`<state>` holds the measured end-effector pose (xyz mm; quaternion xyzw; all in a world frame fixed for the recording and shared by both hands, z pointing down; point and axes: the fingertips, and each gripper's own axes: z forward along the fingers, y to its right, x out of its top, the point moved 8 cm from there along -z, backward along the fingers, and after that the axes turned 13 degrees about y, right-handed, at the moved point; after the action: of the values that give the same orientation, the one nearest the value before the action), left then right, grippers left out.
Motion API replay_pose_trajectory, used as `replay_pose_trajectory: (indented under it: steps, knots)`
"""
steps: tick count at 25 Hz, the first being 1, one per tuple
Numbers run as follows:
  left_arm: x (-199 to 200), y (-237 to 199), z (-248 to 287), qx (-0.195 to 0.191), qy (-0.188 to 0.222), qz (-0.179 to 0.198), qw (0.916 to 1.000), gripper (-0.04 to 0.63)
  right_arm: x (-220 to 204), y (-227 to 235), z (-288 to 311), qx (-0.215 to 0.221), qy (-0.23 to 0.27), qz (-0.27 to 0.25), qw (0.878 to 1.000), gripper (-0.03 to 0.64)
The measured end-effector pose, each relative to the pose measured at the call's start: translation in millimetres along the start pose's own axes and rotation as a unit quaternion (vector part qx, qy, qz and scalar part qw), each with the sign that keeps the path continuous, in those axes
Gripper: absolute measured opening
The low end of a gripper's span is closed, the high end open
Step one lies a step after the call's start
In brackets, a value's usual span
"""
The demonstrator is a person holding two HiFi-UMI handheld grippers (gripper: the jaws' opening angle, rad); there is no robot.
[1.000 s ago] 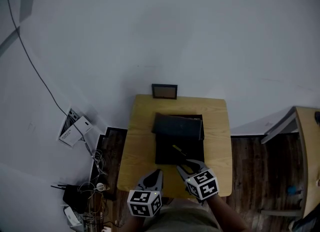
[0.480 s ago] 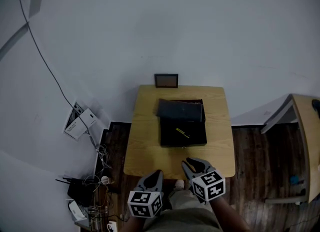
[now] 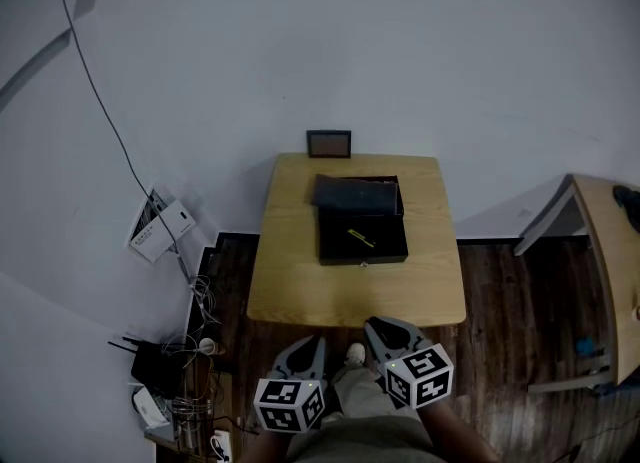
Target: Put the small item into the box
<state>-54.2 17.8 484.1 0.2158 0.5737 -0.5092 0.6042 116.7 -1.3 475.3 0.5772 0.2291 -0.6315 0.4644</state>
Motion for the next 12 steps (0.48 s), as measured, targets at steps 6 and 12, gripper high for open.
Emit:
replay_pose_trajectory:
  steps: [6, 12]
  knots:
    - [-10.5, 10.9, -25.9, 0.004, 0.007, -0.008, 0.9999, 0.003, -5.3, -17.0, -29.4, -0.004, 0.015, -0.008, 1.000, 0.017]
    - [-18.1, 18.6, -38.4, 0.001, 0.010, -0.013, 0.9999, 0.003, -8.5, -28.8, -45.4, 0.002, 0.020, -0.016, 1.000, 0.002]
